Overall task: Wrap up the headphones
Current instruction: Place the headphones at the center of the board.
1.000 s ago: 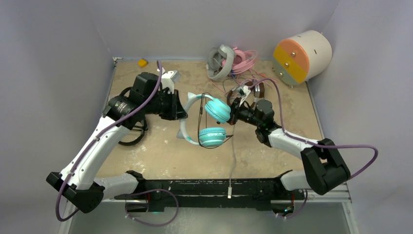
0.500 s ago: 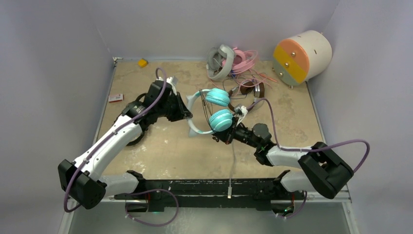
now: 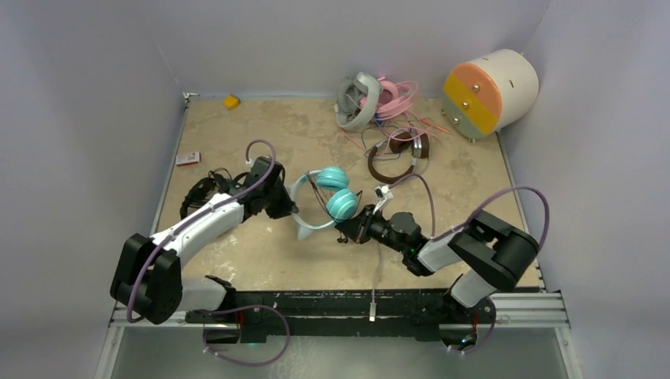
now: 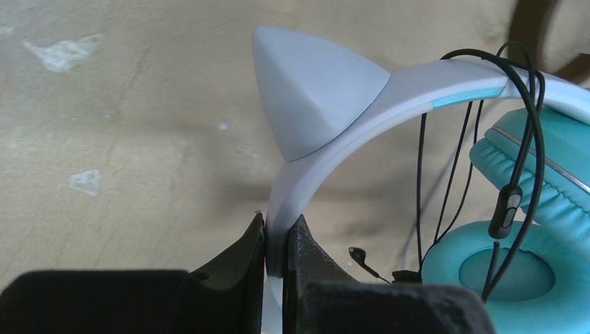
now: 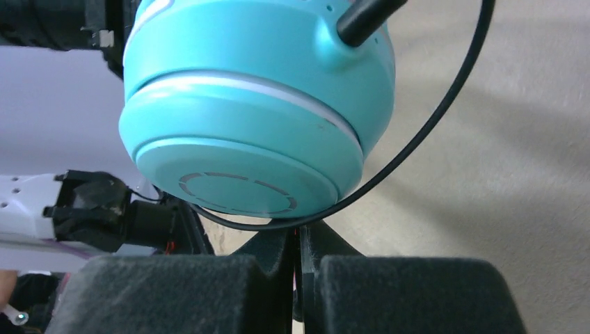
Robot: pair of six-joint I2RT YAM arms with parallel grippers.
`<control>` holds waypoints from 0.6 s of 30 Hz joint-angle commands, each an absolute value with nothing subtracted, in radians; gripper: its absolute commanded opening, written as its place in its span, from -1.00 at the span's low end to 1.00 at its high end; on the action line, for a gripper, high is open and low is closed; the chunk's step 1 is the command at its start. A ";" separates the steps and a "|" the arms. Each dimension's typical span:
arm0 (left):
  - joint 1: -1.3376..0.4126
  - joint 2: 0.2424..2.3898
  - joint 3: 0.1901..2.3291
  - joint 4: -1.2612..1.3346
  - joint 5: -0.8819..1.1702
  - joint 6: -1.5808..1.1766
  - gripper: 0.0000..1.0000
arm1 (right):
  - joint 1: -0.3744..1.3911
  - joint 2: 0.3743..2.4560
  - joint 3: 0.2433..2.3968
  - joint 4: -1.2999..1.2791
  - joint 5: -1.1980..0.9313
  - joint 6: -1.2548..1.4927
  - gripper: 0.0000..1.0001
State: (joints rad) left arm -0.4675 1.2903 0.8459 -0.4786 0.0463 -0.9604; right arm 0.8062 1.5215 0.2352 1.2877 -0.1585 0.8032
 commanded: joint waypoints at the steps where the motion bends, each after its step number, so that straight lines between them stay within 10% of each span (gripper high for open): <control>1: -0.443 1.324 0.816 -0.374 -0.148 -1.057 -1.00 | 0.838 1.640 0.291 1.304 -0.082 0.899 -1.00; 13: -0.443 1.426 0.715 -0.369 -0.354 -1.105 -0.98 | 0.856 1.818 0.332 1.379 -0.058 1.014 -0.58; 18: -0.443 1.456 0.757 -0.413 -0.384 -1.074 -0.36 | 0.861 1.729 0.332 1.245 -0.034 0.979 -0.21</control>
State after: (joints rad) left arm -0.4534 1.4334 0.7067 -0.4072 -0.2798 -1.0599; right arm 0.8528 1.8019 0.3244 1.3079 -0.0841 0.9943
